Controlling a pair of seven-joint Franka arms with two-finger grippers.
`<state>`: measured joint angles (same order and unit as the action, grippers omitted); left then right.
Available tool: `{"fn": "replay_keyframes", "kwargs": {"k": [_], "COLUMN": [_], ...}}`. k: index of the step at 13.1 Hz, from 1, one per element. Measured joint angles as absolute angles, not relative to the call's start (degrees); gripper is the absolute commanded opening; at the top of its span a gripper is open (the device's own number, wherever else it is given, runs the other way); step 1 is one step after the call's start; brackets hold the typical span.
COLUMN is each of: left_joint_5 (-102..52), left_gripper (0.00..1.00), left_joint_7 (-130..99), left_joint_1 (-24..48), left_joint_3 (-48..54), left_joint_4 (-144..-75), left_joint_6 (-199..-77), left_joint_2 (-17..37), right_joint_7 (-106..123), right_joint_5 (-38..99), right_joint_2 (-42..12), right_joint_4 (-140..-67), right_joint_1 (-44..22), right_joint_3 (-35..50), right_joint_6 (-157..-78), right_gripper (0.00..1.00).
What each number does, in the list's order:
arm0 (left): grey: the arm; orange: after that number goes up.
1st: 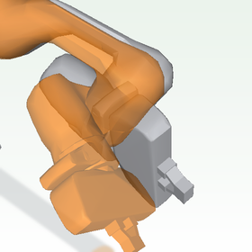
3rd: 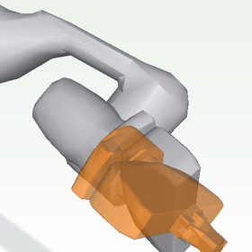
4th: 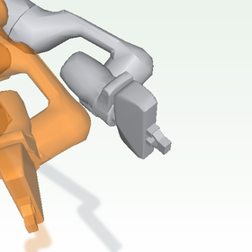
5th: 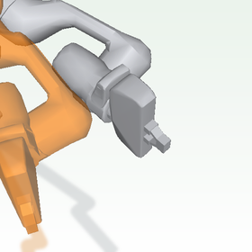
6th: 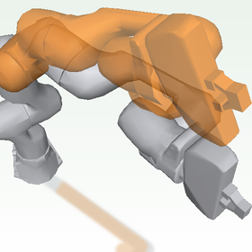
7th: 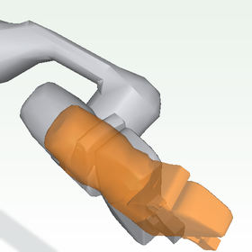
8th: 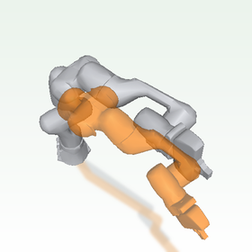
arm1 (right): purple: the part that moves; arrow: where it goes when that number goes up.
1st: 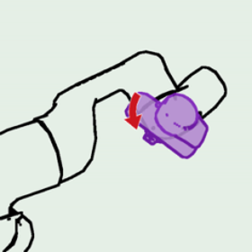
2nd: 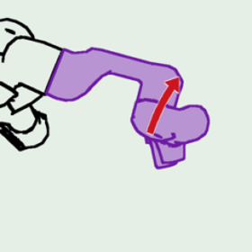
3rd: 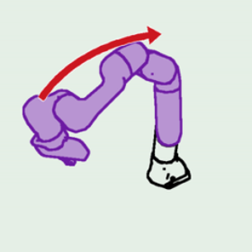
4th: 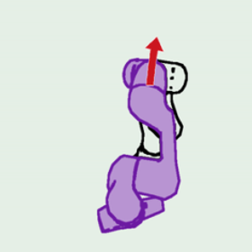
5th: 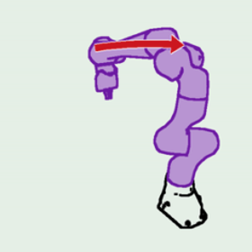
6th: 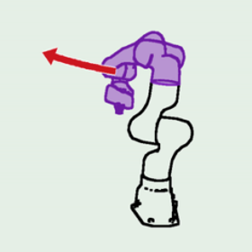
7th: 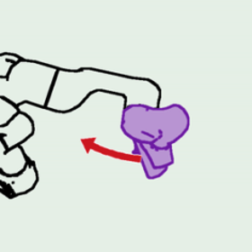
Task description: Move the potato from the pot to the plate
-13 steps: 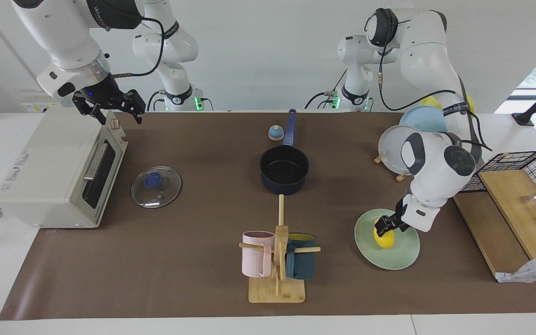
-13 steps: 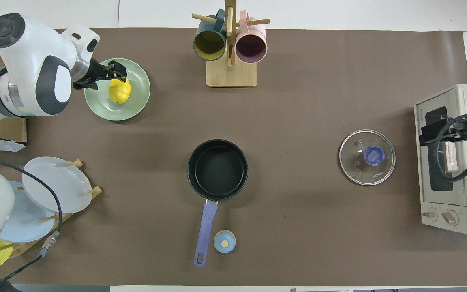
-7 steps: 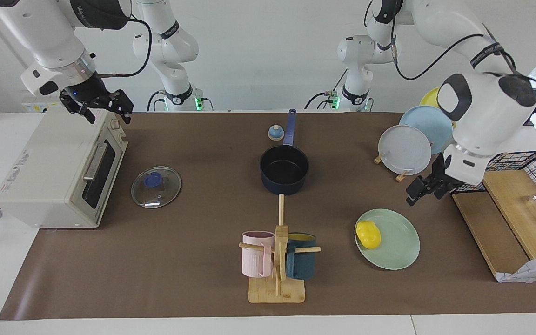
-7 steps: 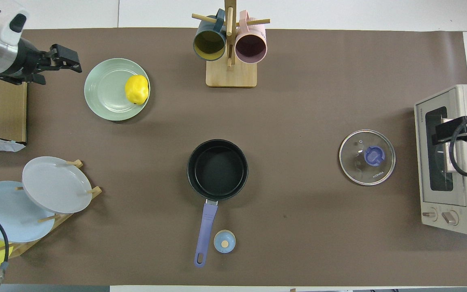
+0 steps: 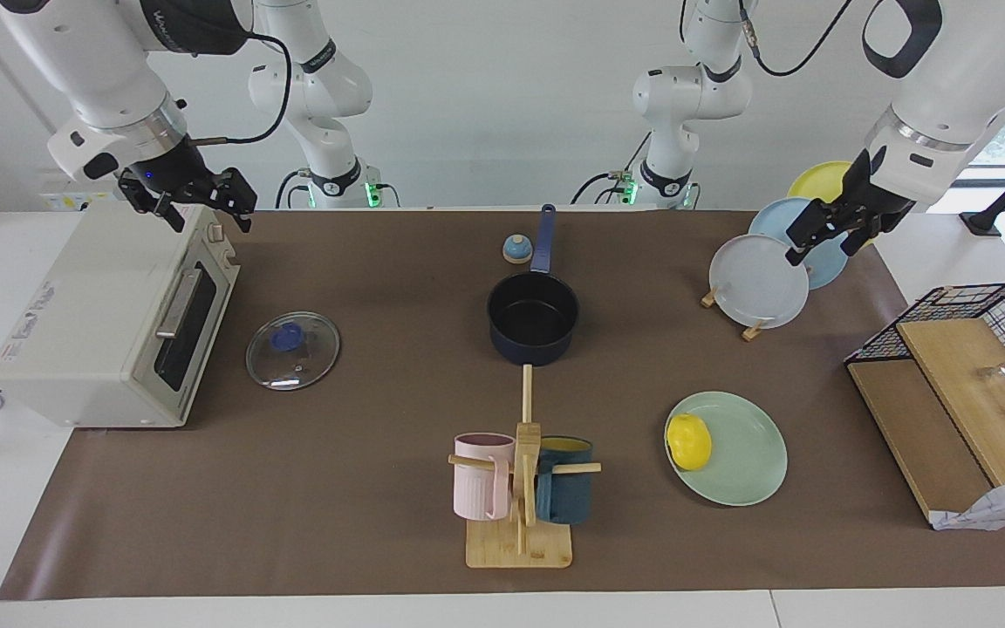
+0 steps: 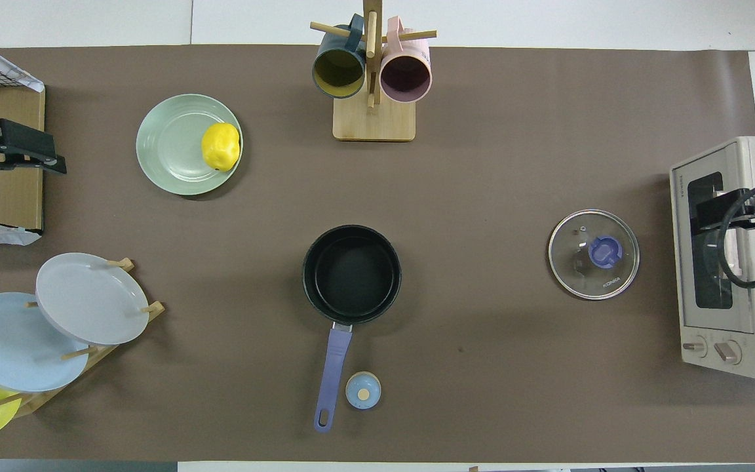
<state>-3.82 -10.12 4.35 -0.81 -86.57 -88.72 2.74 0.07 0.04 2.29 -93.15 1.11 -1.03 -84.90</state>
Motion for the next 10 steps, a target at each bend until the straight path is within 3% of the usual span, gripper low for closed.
{"fn": "replay_keyframes", "kwargs": {"k": [5,10], "left_joint_5": [-2.68,-2.59], "left_gripper": [1.0,1.0], "left_joint_7": [-3.59,-2.46], "left_joint_1": [5.76,6.06], "left_joint_3": [-0.57,-0.58], "left_joint_4": [-95.62,-88.18], "left_joint_6": [-91.14,-82.19], "left_joint_2": [-0.97,0.13], "right_joint_7": [0.07,0.07], "right_joint_5": [0.05,0.06], "right_joint_2": [2.29,2.29], "right_joint_4": [-93.15,-93.15], "right_joint_1": [1.11,1.1], "right_joint_3": [-1.02,-0.74], "right_joint_6": [-84.9,-84.9], "right_gripper": [1.0,1.0]}}
